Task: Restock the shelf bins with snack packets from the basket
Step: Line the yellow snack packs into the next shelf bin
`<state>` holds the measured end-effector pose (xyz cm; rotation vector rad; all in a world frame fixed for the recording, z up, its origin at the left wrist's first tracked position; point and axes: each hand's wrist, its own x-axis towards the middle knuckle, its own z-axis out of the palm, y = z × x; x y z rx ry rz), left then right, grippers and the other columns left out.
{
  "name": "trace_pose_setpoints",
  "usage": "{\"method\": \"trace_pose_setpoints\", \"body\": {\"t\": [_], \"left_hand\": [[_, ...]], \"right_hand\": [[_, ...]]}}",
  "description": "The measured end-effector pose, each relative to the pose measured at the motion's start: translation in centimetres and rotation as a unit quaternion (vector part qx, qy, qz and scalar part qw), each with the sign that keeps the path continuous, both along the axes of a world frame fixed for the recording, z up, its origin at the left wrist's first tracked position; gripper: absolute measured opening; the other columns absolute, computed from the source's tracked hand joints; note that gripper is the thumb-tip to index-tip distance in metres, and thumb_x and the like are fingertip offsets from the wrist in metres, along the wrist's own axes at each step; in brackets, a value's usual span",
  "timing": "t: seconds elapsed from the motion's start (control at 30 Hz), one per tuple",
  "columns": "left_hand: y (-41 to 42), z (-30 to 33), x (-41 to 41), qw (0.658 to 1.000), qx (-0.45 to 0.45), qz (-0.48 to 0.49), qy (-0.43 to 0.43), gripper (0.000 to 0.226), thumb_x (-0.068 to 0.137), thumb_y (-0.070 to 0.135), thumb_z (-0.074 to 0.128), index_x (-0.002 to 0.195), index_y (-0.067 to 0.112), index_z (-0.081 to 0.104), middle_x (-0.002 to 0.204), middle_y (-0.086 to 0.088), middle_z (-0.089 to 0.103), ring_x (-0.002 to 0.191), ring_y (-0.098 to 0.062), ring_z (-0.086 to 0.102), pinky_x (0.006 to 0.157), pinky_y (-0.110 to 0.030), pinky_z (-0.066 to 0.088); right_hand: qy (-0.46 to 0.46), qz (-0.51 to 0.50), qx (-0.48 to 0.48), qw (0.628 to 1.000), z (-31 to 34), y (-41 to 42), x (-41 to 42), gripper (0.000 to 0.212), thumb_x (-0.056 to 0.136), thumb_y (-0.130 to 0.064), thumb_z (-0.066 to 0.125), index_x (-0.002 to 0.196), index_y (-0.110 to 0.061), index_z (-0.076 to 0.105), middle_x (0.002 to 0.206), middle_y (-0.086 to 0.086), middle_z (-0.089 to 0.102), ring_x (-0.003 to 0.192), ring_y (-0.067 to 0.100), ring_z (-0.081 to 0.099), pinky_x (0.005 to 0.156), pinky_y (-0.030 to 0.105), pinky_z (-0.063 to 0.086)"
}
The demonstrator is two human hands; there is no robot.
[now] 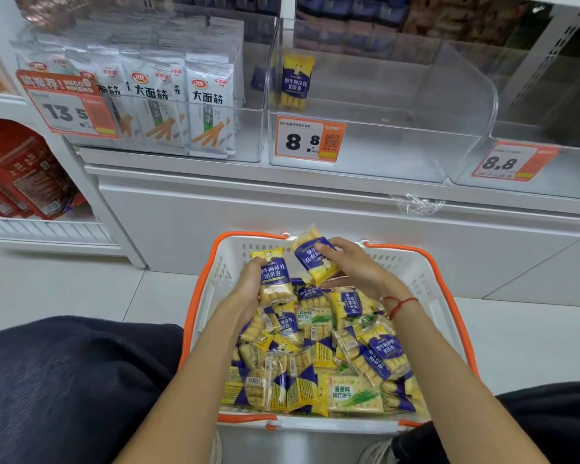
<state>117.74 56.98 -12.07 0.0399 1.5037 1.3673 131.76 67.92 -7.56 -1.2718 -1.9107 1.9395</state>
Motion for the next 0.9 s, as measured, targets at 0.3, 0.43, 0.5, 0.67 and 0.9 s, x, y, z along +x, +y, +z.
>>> {"method": "trace_pose_setpoints", "body": {"t": [0.3,0.43,0.5,0.67,0.9], "left_hand": [[-0.8,-1.0,-0.6,0.985,-0.048,-0.158,0.057,0.024,0.101,0.019,0.037,0.091,0.013,0.058,0.073,-0.004,0.064,0.055,-0.015,0.06,0.063,-0.03,0.049],[-0.9,-1.4,0.1,0.97,-0.054,-0.22,0.086,0.027,0.1,0.022,0.035,0.085,0.015,0.057,0.077,-0.007,0.065,0.068,-0.02,0.059,0.068,-0.032,0.046],[-1.0,-1.5,0.5,0.968,-0.049,-0.229,0.093,0.033,0.101,0.022,0.031,0.084,0.014,0.058,0.078,-0.009,0.066,0.07,-0.022,0.059,0.068,-0.033,0.046],[-0.7,-1.4,0.6,0.992,0.001,-0.122,0.025,0.043,0.1,0.028,0.026,0.098,0.011,0.066,0.082,-0.01,0.071,0.069,-0.025,0.065,0.069,-0.037,0.051],[-0.6,1.8,1.8,0.992,0.115,-0.04,-0.034,0.04,0.098,0.034,0.035,0.097,0.009,0.066,0.086,-0.011,0.07,0.07,-0.023,0.067,0.062,-0.034,0.056]], "right_hand": [[-0.251,0.3,0.052,0.919,1.7,0.4,-0.3,0.015,0.083,-0.019,0.072,0.088,-0.01,0.062,0.083,0.003,0.061,0.064,0.007,0.052,0.053,0.014,0.044],[-0.258,0.286,0.107,0.916,0.9,-1.0,-1.8,0.02,0.079,-0.025,0.076,0.077,-0.013,0.06,0.066,-0.005,0.049,0.064,0.011,0.048,0.059,0.02,0.042],[-0.239,0.226,0.173,0.928,0.3,-1.2,-2.3,0.038,0.073,-0.024,0.081,0.105,-0.014,0.062,0.089,-0.003,0.054,0.087,0.017,0.056,0.071,0.027,0.046],[-0.162,0.107,0.264,0.945,-0.1,-1.8,-3.1,0.042,0.067,-0.022,0.085,0.102,-0.02,0.063,0.096,-0.005,0.051,0.088,0.014,0.052,0.073,0.028,0.043],[-0.109,0.06,0.288,0.95,1.6,-2.8,-2.7,0.059,0.078,-0.023,0.077,0.132,-0.021,0.051,0.131,0.006,0.043,0.117,0.019,0.048,0.095,0.033,0.044]]}}
